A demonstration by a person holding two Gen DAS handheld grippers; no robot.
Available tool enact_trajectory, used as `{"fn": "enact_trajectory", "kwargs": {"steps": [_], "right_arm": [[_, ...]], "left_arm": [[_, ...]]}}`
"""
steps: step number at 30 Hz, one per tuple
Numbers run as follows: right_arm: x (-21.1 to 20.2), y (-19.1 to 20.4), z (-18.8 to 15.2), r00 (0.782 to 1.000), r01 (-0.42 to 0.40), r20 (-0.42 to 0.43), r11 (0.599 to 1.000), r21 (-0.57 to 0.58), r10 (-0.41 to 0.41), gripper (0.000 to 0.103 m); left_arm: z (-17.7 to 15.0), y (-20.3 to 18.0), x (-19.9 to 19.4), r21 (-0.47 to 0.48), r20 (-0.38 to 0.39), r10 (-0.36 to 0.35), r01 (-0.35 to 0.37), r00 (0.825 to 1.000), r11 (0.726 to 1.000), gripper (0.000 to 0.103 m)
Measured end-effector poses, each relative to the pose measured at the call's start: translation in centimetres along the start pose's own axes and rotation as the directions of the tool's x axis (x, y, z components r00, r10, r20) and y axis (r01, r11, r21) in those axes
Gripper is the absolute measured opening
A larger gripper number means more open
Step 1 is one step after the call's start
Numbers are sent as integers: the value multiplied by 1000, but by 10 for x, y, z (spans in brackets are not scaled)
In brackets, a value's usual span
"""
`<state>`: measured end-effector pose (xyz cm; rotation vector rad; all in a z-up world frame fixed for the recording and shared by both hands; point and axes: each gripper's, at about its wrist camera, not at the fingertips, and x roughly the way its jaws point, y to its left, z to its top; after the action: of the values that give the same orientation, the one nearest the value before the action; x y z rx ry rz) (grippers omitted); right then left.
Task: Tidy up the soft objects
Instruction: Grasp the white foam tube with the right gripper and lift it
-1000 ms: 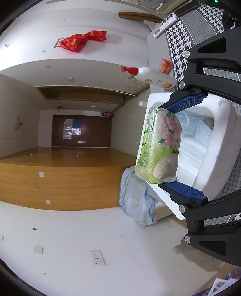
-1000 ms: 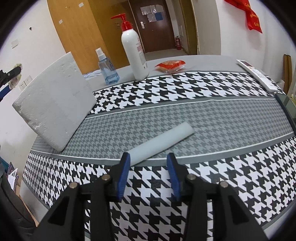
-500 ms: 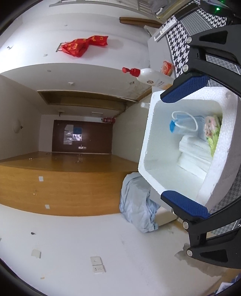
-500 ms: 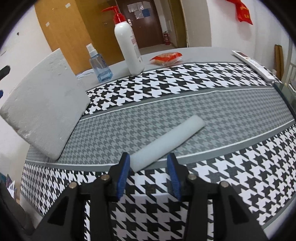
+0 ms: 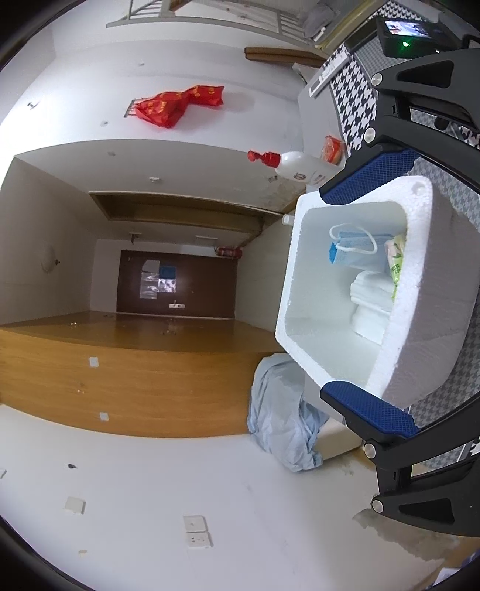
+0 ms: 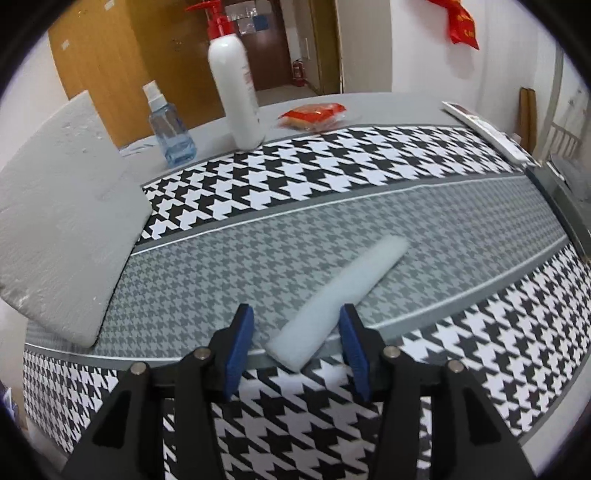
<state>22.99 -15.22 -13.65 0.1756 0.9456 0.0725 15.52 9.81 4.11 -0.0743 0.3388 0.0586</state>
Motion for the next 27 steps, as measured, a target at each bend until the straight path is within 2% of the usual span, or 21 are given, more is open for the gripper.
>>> {"fn": "enact_trajectory", "kwargs": {"steps": [4, 7, 8, 10, 14, 17, 19, 25, 27], "right_arm": [[-2, -7, -1, 1000, -11, 6, 998, 64, 11, 53], [0, -2, -1, 1000, 18, 19, 998, 64, -19, 51], [2, -1, 0, 999, 19, 28, 998, 64, -21, 46], [2, -5, 1, 999, 13, 44, 998, 65, -16, 26], [0, -23, 2, 997, -60, 54, 994, 91, 55, 16], [-5, -30, 2, 994, -98, 67, 990, 101, 92, 12], [-15, -28, 2, 992, -83, 100, 993, 78, 76, 11], [-42, -10, 6, 978, -122, 168, 992, -11, 123, 7], [-42, -5, 7, 984, -92, 152, 995, -29, 96, 8]], "left_arm": [[-2, -1, -6, 10, 17, -21, 20, 1000, 1000, 97], [-2, 1, -9, 7, 25, -34, 33, 999, 999, 97], [-2, 2, -9, 5, 23, -38, 38, 999, 999, 97], [-2, 4, -10, 3, 24, -47, 47, 999, 999, 97], [-2, 3, -12, 6, 24, -66, 66, 998, 998, 97], [-3, 1, -15, 13, 23, -73, 73, 997, 997, 97], [-4, 1, -16, 19, 24, -75, 75, 997, 997, 97], [-4, 4, -25, 10, 39, -65, 65, 997, 998, 97], [-4, 2, -26, 13, 40, -59, 58, 997, 998, 97]]}}
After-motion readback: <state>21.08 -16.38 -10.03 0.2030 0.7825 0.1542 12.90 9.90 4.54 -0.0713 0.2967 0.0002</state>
